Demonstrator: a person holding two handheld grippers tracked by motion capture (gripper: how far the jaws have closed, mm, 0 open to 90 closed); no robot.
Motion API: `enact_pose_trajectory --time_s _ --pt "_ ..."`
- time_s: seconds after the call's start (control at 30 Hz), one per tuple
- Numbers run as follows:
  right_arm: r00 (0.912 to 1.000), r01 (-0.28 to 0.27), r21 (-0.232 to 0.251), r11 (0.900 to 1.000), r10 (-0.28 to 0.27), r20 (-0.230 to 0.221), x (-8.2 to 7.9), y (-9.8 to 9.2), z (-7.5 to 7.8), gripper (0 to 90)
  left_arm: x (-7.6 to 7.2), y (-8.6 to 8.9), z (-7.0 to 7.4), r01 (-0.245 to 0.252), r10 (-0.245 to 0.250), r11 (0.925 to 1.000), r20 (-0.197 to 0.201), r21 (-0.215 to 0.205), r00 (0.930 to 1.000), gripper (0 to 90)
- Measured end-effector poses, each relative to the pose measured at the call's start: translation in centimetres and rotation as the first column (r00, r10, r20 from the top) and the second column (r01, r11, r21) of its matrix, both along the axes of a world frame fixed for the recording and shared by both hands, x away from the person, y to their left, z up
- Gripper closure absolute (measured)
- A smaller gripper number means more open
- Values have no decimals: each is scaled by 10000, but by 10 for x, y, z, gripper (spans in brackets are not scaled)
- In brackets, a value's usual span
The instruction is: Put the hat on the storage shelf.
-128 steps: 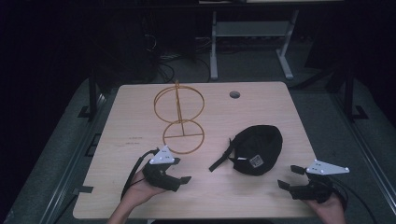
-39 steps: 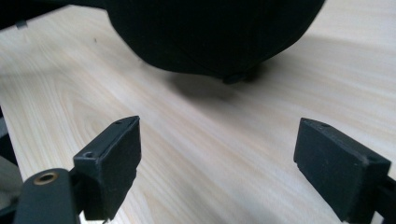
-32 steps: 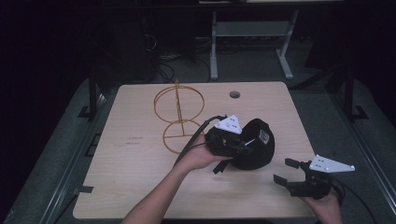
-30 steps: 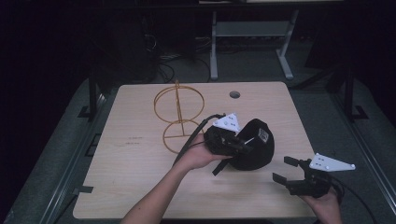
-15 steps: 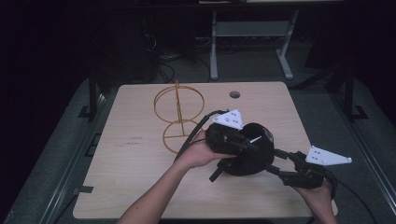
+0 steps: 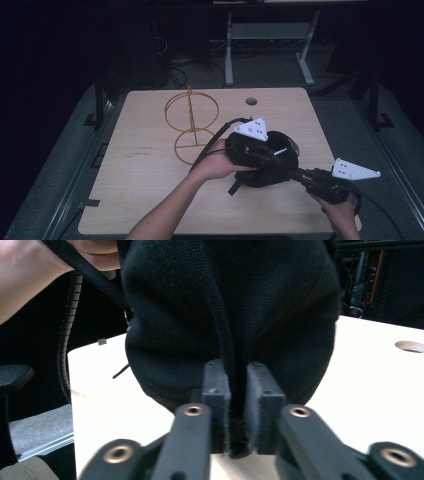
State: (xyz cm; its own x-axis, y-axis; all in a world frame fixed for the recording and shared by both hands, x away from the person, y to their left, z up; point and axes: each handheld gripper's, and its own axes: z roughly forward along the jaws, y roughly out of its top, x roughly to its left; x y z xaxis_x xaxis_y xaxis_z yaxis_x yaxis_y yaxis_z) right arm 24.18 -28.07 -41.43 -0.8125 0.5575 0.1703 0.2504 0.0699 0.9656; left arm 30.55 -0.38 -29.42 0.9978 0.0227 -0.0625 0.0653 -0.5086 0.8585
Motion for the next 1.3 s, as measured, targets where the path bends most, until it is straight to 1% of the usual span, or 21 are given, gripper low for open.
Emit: enact_pose_trajectory --time_s 0.07,0.13,0.23,0.33,0.4,0.47,0.6,0.67,0.77,0.8,0.83,0.93,1.03,1.07,1.13,1.23,1.3 --pt "10000 44 3 10000 -44 -87 0 -1 0 859 1 3 -2 -167 167 9998 45 88 9999 806" --pt "9999 44 0 10000 -44 -147 1 -3 1 864 3 7 -4 -330 331 9993 -13 147 9995 804" --pt "9998 106 -157 9998 -109 -189 1 -3 4 866 6 11 -8 -573 572 9980 18 255 9984 798" --pt "9995 128 -214 9997 -134 -274 3 -3 8 866 7 15 -10 -819 816 9959 78 378 9966 782" --pt "9993 150 -262 9995 -159 -352 5 -3 11 867 7 17 -11 -955 947 9941 182 508 9953 762" --pt "9988 171 -378 9991 -188 -449 7 -3 14 867 8 20 -11 -1083 1067 9924 305 579 9938 719" --pt "9977 163 -487 9987 -195 -655 11 -6 20 867 9 25 -10 -1319 1298 9889 346 690 9909 644" --pt "9962 80 -523 9986 -125 -860 14 -7 23 867 9 29 -10 -1417 1389 9868 402 782 9895 627" --pt "9948 121 -697 9975 -191 -999 18 -8 29 866 9 36 -12 -1605 1581 9843 378 735 9867 605" --pt "9948 108 -746 9972 -183 -1007 19 -9 31 866 9 40 -14 -1684 1654 9831 450 726 9852 600" --pt "9944 118 -824 9965 -203 -1040 21 -9 33 866 9 42 -15 -1751 1723 9819 441 724 9841 596" --pt "9932 143 -828 9965 -238 -1140 25 -10 37 866 7 50 -20 -1874 1840 9795 501 734 9816 591" --pt "9921 162 -849 9963 -266 -1227 28 -10 40 866 6 56 -26 -1983 1931 9761 628 892 9792 585" --pt "9918 160 -864 9961 -268 -1247 29 -9 41 866 5 58 -28 -1994 1948 9758 579 899 9791 583" --pt "9910 152 -895 9959 -269 -1313 30 -8 43 866 4 61 -31 -2054 1999 9741 645 949 9777 581" --pt "9897 60 -788 9969 -172 -1424 32 -8 44 866 2 67 -36 -2135 2091 9725 545 931 9764 576" --pt "9885 36 -813 9967 -158 -1504 33 -8 46 866 1 70 -41 -2165 2123 9716 521 956 9758 575"
